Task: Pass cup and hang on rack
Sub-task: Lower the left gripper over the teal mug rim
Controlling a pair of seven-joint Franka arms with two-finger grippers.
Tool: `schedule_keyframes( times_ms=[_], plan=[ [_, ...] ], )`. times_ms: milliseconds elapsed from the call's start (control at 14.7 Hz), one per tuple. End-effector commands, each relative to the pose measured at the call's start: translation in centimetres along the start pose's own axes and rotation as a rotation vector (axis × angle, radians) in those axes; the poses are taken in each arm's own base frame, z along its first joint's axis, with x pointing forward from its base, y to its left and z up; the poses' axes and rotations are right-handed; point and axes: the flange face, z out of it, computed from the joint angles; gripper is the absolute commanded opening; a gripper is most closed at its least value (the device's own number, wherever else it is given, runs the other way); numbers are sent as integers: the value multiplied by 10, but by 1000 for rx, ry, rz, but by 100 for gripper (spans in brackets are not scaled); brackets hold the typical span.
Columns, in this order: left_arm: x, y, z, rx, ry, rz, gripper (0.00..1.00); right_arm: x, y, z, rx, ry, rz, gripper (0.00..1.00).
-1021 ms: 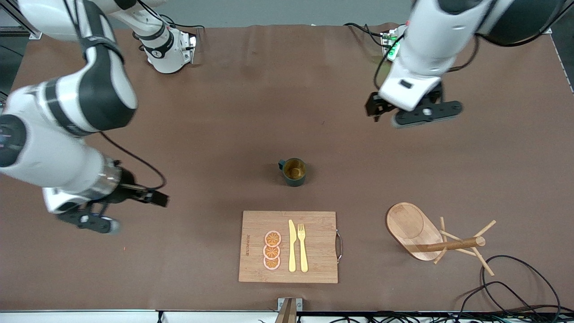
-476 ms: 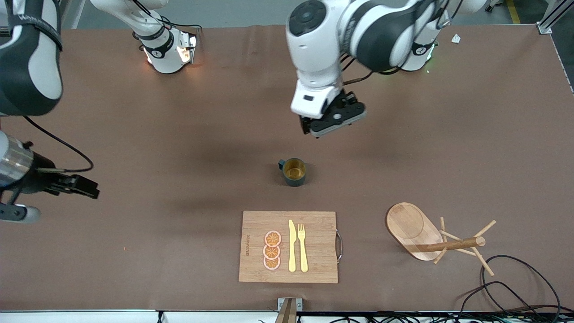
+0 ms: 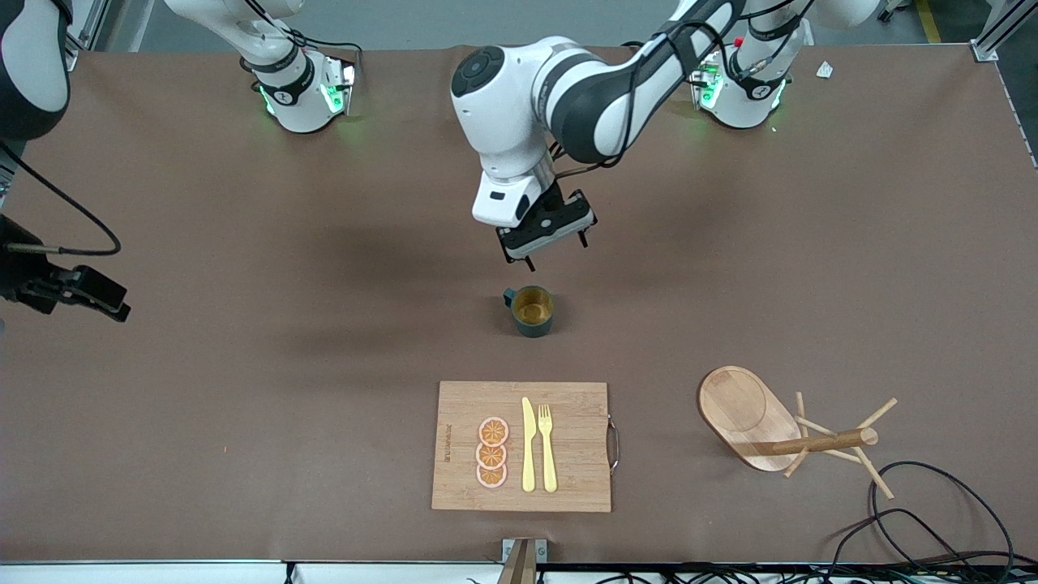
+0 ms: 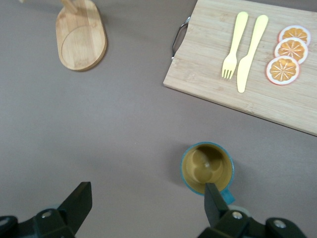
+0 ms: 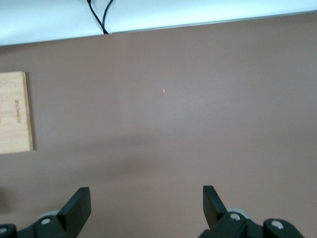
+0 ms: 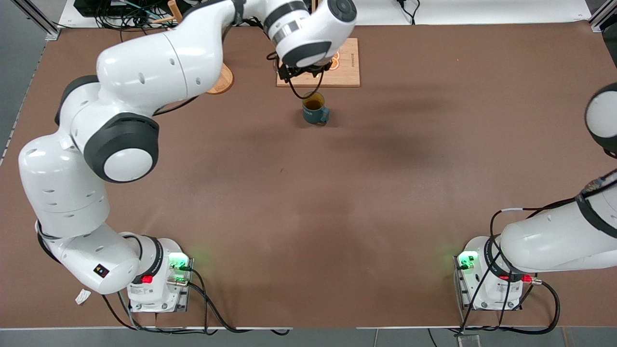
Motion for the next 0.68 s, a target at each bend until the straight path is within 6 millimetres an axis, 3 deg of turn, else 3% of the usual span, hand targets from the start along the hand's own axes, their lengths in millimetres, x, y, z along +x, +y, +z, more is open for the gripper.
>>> schedule_keyframes(
  times_ms=[0, 204, 340, 613],
  plan=[
    [-26, 16, 1, 5, 52, 44, 100, -38, 9, -12, -8, -1, -17, 100],
    [-55, 26, 18, 14, 89, 98, 100, -52, 13, -22, -9, 2, -17, 100],
    [-75, 30, 41, 7, 126, 81, 100, -59, 18, -28, -12, -6, -8, 100],
    [-106, 20, 74, 1, 175, 136, 99, -66, 23, -31, 29, -50, -17, 100]
  ],
)
